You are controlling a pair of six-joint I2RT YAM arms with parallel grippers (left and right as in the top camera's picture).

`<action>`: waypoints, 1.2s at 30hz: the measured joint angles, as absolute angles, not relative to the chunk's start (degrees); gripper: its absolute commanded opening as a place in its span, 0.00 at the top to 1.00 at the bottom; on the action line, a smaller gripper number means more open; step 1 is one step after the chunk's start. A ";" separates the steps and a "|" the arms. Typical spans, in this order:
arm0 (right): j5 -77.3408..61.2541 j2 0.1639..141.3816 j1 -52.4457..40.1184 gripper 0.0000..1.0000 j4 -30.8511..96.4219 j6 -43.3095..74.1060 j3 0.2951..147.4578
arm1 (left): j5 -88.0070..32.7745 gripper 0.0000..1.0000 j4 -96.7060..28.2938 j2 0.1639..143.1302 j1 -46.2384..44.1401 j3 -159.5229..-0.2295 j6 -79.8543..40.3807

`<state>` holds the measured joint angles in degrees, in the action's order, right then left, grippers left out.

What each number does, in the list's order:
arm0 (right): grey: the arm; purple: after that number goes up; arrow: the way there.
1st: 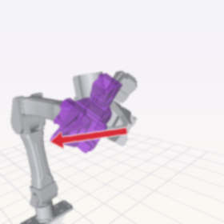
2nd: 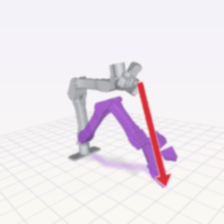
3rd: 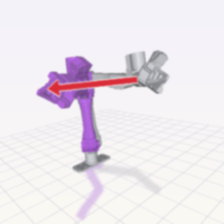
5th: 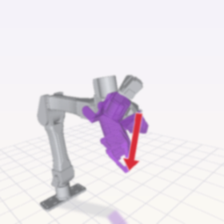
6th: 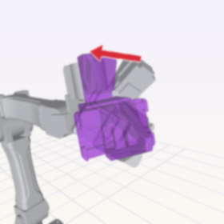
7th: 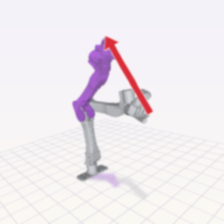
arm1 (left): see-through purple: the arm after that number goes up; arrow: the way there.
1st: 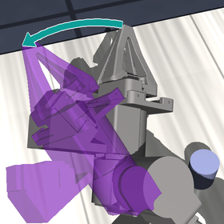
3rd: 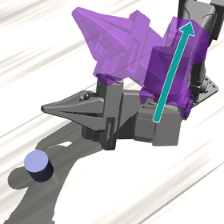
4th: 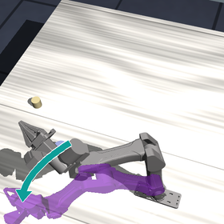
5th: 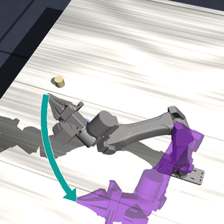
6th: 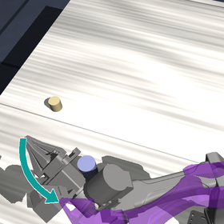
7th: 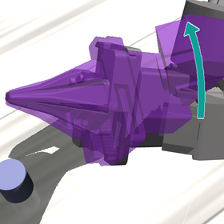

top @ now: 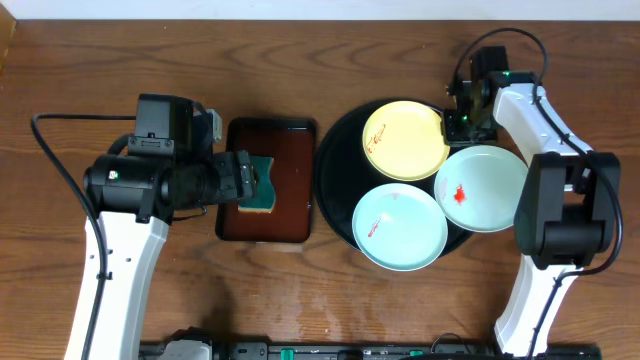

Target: Clean dirty plates on tray and stack at the side

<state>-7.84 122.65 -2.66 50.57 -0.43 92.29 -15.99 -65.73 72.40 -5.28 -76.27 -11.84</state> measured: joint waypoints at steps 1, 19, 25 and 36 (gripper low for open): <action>-7.84 122.67 -2.76 0.84 50.28 -0.40 92.29 | -15.99 0.14 -65.71 72.40 -5.28 -76.27 -11.81; -6.59 122.65 -2.76 0.93 48.75 0.05 91.11 | -15.99 0.14 -65.73 72.40 -5.28 -76.27 -11.84; -6.74 122.65 -2.76 0.99 47.27 0.84 89.60 | -15.99 0.15 -65.73 72.40 -5.28 -76.27 -11.84; -7.03 122.63 -2.76 0.89 46.92 1.50 89.38 | -14.46 0.25 -65.65 75.26 -5.37 -76.27 -11.99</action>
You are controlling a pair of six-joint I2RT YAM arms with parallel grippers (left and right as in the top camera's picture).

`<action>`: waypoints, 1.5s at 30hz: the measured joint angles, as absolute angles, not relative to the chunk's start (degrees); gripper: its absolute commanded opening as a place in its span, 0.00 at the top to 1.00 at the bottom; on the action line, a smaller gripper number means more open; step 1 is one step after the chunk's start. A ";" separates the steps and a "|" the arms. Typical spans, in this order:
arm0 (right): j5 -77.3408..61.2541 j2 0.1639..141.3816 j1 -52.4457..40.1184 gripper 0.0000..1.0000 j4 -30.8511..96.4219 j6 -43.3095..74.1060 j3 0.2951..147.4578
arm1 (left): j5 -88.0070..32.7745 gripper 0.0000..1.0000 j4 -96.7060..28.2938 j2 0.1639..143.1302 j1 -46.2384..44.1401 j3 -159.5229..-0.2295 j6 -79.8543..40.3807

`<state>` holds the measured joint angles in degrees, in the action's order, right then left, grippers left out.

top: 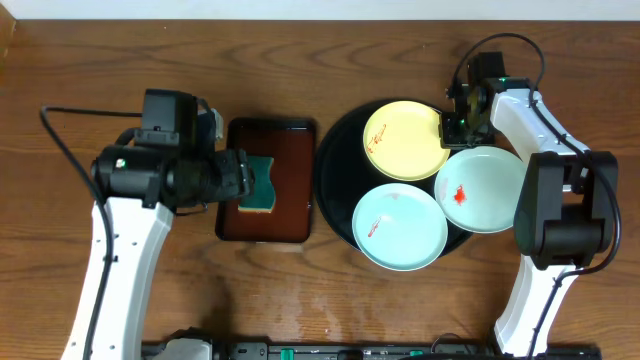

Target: Clean dirty plates on tray and stack at the side

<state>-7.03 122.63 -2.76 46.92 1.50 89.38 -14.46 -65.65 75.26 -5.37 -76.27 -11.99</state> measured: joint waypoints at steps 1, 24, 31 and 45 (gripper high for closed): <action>-6.98 122.63 -2.76 0.88 46.98 1.54 89.38 | -14.44 0.25 -65.56 75.88 -5.41 -76.27 -11.97; -6.98 122.63 -2.76 0.75 48.84 1.72 89.23 | -7.16 0.44 -56.18 97.25 -9.93 -76.27 -15.09; -6.96 122.63 -2.76 0.77 48.82 1.72 89.23 | -7.07 0.44 -54.59 101.95 -9.93 -76.27 -15.22; -7.53 122.63 -2.76 0.79 47.59 1.74 89.23 | -7.07 0.44 -54.68 102.74 -9.93 -76.27 -15.22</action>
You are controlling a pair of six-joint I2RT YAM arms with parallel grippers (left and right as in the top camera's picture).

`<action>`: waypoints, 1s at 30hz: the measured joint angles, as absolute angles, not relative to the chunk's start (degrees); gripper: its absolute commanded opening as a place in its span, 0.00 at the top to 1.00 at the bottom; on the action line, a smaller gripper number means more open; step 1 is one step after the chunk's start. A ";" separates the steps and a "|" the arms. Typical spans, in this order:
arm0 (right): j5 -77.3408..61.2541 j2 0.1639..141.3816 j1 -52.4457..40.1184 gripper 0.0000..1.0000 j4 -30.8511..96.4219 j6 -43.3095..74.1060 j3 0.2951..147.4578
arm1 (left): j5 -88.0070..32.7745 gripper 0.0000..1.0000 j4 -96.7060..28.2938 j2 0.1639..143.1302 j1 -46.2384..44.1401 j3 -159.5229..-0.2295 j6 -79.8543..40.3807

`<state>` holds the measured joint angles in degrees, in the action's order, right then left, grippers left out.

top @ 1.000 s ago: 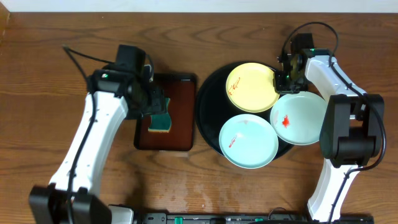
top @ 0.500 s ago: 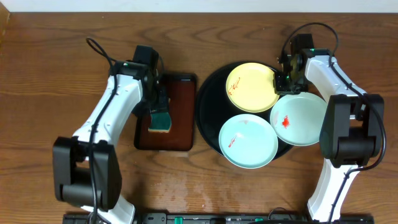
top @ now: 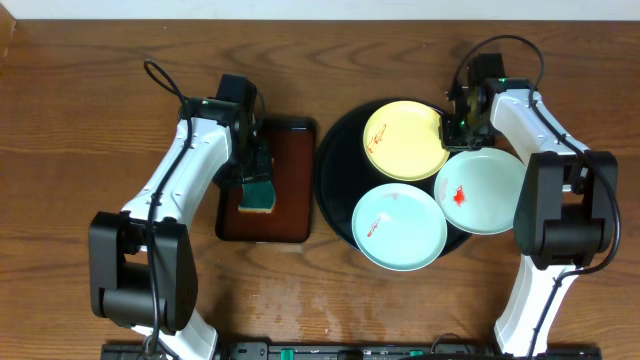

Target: Clean dirty plates on tray and stack at the side

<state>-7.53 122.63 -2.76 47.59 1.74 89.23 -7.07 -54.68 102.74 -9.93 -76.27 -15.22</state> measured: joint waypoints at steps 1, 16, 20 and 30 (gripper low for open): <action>-7.75 122.63 -2.76 0.80 47.46 1.74 89.23 | -7.07 0.44 -54.68 102.74 -9.93 -76.27 -15.22; -8.43 122.63 -2.76 0.87 48.90 1.78 90.35 | -7.07 0.44 -54.83 102.74 -9.93 -76.27 -15.22; -8.45 122.63 -2.76 0.87 50.19 1.78 91.46 | -7.07 0.44 -54.83 102.74 -9.93 -76.27 -15.22; -7.77 122.63 -2.76 0.91 52.29 2.22 91.90 | -7.07 0.44 -54.83 102.74 -9.93 -76.27 -15.22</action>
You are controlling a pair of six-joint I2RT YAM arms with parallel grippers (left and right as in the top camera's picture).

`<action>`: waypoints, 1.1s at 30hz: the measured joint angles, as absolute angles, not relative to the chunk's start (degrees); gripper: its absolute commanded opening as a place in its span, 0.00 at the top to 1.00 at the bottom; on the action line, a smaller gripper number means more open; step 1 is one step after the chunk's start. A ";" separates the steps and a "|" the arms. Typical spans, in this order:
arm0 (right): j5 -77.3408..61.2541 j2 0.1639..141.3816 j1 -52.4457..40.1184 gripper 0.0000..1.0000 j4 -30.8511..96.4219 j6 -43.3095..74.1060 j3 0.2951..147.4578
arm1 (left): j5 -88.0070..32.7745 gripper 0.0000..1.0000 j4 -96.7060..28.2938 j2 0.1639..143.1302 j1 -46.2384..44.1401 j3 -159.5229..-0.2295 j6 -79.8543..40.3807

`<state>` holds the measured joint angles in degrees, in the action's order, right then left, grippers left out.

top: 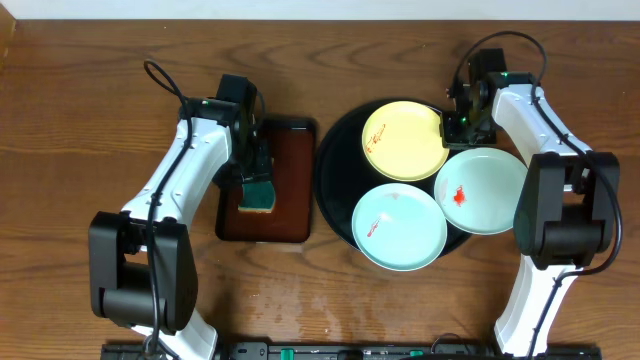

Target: Clean dirty plates on tray and stack at the side

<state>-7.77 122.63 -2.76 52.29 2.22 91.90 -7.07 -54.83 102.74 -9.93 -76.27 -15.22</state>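
A black round tray (335,175) holds three plates: a yellow plate (405,140) with red smears at the back, a light blue plate (400,227) in front, and a pale green plate (482,188) with a red blotch on the right. My right gripper (452,124) sits at the yellow plate's right rim; its jaws are hidden under the wrist. A green-and-yellow sponge (258,197) lies on a brown rectangular tray (290,185). My left gripper (257,170) points down onto the sponge's far end, its fingers hidden.
The wooden table (320,290) runs all around both trays. The left arm reaches in from the front left, the right arm from the front right. Cables loop above both wrists.
Hardly anything has changed. My right wrist has shifted very slightly at the yellow plate's rim. The left gripper, the sponge and the plates are where they were.
At first my left gripper lay level at the brown tray's left side, touching the sponge, and stayed so at the second moment. By 1.0 s ago the left arm had swung round and the gripper pointed down on the sponge. The right gripper stayed at the yellow plate throughout.
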 measured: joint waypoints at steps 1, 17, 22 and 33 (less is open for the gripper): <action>-7.60 122.63 -2.76 0.91 52.56 2.24 91.90 | -7.07 0.44 -54.83 102.74 -9.93 -76.27 -15.22; -6.70 122.63 -2.76 0.91 52.01 4.23 91.90 | -7.07 0.44 -54.83 102.74 -9.93 -76.27 -15.22; -6.61 122.63 -2.76 0.92 51.86 4.93 91.88 | -7.07 0.44 -54.83 102.74 -9.93 -76.27 -15.22; -6.55 122.63 -2.76 0.89 49.74 5.89 91.00 | -7.07 0.43 -54.83 102.74 -9.93 -76.27 -15.22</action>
<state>-6.55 122.63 -2.76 49.74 5.89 91.00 -7.07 -54.83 102.74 -9.93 -76.27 -15.22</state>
